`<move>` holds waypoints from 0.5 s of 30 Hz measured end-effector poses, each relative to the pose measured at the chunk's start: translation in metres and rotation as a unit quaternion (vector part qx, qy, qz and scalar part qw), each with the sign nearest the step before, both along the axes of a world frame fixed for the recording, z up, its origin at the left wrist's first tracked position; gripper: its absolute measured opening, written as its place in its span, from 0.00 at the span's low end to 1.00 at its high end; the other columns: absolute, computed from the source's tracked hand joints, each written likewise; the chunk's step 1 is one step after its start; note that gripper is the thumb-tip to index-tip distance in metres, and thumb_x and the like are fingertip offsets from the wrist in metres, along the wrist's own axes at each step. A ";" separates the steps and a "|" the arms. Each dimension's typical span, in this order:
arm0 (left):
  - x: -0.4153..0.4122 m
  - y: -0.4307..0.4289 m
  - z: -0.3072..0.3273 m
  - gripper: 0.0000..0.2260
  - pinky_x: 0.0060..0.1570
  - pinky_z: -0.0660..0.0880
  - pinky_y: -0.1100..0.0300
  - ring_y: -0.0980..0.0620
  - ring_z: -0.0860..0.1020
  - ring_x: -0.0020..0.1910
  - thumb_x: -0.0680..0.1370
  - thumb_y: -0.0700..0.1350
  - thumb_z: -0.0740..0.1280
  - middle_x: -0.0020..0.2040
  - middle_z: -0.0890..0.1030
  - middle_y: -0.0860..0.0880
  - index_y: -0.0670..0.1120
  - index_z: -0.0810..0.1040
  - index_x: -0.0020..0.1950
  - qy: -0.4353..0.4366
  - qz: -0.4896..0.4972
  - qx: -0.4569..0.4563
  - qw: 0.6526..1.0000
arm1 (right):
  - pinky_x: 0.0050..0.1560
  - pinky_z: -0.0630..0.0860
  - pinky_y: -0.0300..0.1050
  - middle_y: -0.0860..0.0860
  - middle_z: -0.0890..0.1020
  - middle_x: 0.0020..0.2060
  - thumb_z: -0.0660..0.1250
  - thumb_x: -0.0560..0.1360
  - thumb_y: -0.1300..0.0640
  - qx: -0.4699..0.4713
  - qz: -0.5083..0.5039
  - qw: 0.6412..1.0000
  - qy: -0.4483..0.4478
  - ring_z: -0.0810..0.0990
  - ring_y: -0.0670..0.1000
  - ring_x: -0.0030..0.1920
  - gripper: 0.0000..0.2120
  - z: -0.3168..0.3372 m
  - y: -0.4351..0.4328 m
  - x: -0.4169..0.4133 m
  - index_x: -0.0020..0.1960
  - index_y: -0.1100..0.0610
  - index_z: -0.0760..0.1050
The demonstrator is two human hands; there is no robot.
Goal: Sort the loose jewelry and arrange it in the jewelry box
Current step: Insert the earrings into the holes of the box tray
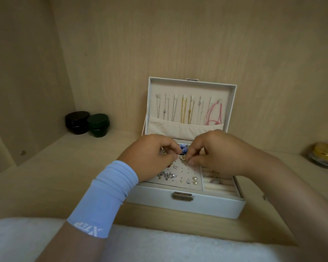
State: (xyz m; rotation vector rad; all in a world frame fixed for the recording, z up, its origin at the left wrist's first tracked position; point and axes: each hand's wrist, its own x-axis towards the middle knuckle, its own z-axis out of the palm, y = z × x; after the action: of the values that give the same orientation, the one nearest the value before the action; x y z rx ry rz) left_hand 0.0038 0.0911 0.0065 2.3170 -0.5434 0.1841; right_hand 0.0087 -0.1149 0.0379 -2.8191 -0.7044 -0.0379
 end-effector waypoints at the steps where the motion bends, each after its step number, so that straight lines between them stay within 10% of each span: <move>1: 0.000 -0.001 0.000 0.07 0.42 0.75 0.68 0.60 0.78 0.40 0.77 0.47 0.70 0.37 0.80 0.65 0.59 0.83 0.51 0.002 -0.001 -0.015 1.000 | 0.39 0.69 0.33 0.36 0.83 0.40 0.73 0.75 0.50 0.034 0.003 0.999 -0.003 0.76 0.34 0.37 0.03 0.001 -0.001 0.000 0.47 0.42 0.84; 15: 0.001 0.012 0.017 0.04 0.41 0.76 0.63 0.57 0.80 0.36 0.76 0.41 0.71 0.38 0.84 0.52 0.49 0.83 0.44 0.005 -0.029 -0.224 0.974 | 0.25 0.70 0.35 0.49 0.86 0.35 0.74 0.74 0.59 0.432 0.018 0.901 0.027 0.73 0.44 0.24 0.02 0.005 0.025 -0.010 0.47 0.54 0.85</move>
State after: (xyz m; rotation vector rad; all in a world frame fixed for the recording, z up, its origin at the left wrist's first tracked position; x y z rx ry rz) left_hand 0.0048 0.1034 0.0237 1.8604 -0.5048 0.2413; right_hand -0.0011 -0.0900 0.0430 -1.9432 -0.5378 -0.2093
